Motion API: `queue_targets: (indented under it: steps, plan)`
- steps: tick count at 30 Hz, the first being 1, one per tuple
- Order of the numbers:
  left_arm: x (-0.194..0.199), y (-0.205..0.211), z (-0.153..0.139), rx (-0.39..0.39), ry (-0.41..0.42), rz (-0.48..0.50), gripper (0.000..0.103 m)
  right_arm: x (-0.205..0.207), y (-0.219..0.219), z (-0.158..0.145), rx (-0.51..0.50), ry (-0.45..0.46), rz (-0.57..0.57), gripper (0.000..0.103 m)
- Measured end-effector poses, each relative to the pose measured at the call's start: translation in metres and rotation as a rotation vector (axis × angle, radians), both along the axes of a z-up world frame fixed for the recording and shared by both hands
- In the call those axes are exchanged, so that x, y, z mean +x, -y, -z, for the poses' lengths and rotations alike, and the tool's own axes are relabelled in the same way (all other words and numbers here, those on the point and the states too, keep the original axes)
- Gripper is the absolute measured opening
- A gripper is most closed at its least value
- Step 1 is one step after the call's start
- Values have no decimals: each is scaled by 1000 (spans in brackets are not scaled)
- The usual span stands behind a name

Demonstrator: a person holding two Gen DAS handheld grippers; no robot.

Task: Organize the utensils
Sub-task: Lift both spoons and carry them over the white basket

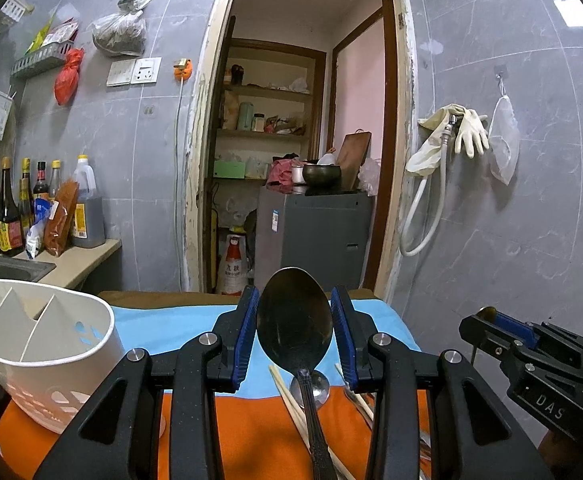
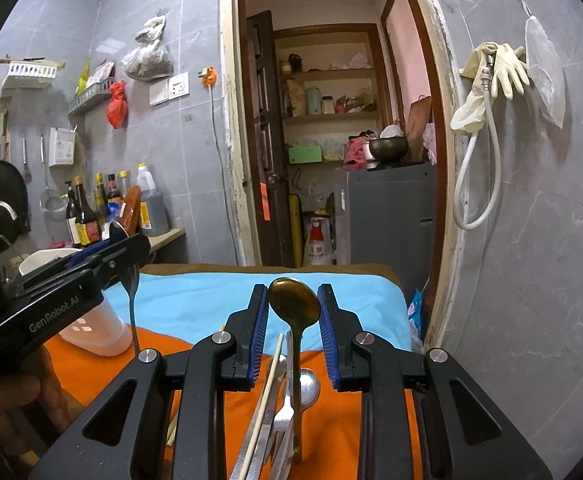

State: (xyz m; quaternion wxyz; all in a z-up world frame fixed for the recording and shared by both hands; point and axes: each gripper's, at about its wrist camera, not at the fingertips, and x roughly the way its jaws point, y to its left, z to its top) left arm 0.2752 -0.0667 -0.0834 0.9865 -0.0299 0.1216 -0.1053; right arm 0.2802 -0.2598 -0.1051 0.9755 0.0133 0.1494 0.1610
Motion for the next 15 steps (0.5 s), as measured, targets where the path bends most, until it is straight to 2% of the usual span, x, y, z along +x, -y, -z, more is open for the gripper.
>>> queue_targets:
  steps: [8, 15]
  plan:
    - [-2, 1, -3, -1, 6, 0, 32, -5, 3, -8, 8, 15, -2, 22]
    - [-6, 0, -25, -8, 25, 5, 32, -7, -2, -28, 5, 37, -14, 22]
